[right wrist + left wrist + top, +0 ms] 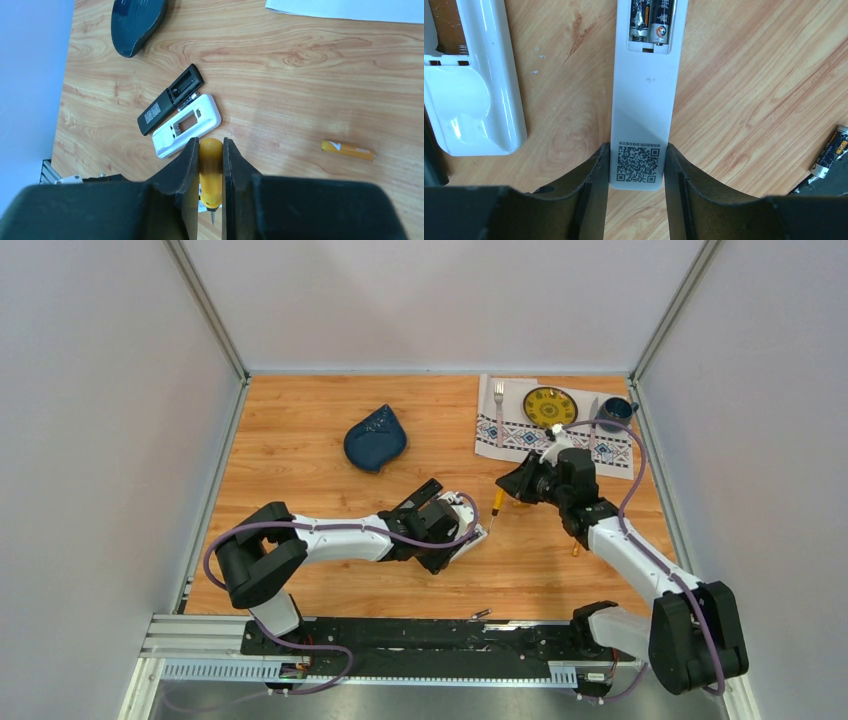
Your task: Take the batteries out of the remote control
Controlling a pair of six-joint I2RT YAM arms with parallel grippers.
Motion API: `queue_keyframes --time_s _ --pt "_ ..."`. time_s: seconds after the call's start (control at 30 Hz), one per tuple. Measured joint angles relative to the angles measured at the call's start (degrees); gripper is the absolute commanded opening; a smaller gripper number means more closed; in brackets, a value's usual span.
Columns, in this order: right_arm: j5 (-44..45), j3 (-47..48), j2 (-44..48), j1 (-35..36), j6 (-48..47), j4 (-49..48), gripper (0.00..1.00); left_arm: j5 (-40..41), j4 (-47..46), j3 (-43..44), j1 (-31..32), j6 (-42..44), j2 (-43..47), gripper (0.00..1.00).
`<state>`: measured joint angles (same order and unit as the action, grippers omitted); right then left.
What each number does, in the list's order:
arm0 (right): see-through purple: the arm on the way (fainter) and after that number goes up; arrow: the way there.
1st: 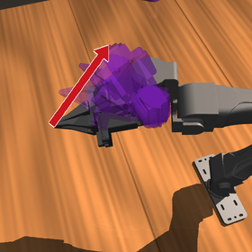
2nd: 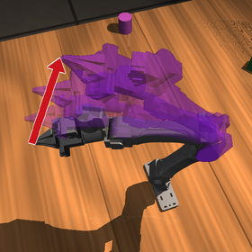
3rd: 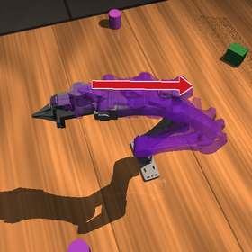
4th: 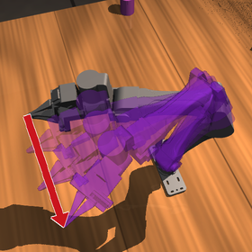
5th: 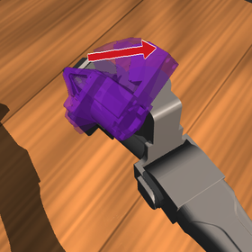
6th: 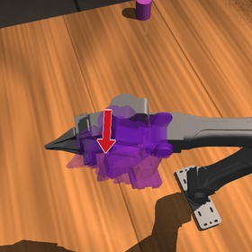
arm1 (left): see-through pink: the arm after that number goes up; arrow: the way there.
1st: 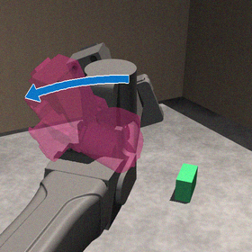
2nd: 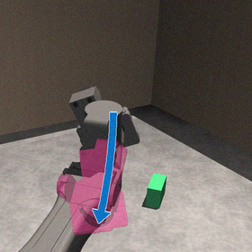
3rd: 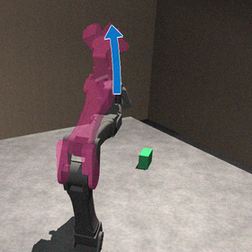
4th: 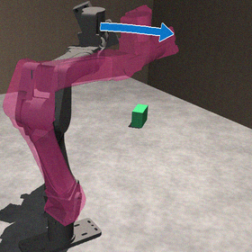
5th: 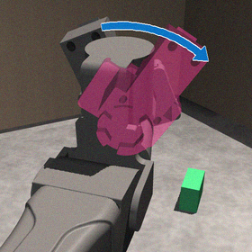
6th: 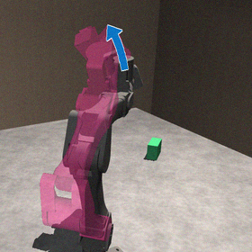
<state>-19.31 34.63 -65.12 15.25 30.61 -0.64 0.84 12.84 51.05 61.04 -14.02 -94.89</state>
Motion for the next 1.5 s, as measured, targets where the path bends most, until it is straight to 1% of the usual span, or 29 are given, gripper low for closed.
queue_keyframes --time_s 0.3,0.63,0.93,1.3,1.5 --pt "1.8 0.7 -5.1 1.5 -0.2 -4.7 0.0 0.3 0.0 0.0 0.1 -0.2 0.0 0.01" --pt "4.7 0.7 -9.2 2.0 0.2 -6.1 0.0 0.7 0.1 0.0 0.5 -0.2 0.0 0.0" --pt "4.9 1.2 -12.2 3.1 -0.3 -8.0 0.0 0.7 0.1 0.0 0.5 -0.2 -0.1 0.0" --pt "4.8 1.2 -12.7 3.6 -1.2 -8.5 0.0 0.7 0.2 0.1 0.5 -0.2 -0.2 0.0" --pt "3.7 -0.1 -12.7 4.1 -1.5 -11.2 0.0 0.7 0.3 0.3 0.5 -0.3 -0.3 0.0"
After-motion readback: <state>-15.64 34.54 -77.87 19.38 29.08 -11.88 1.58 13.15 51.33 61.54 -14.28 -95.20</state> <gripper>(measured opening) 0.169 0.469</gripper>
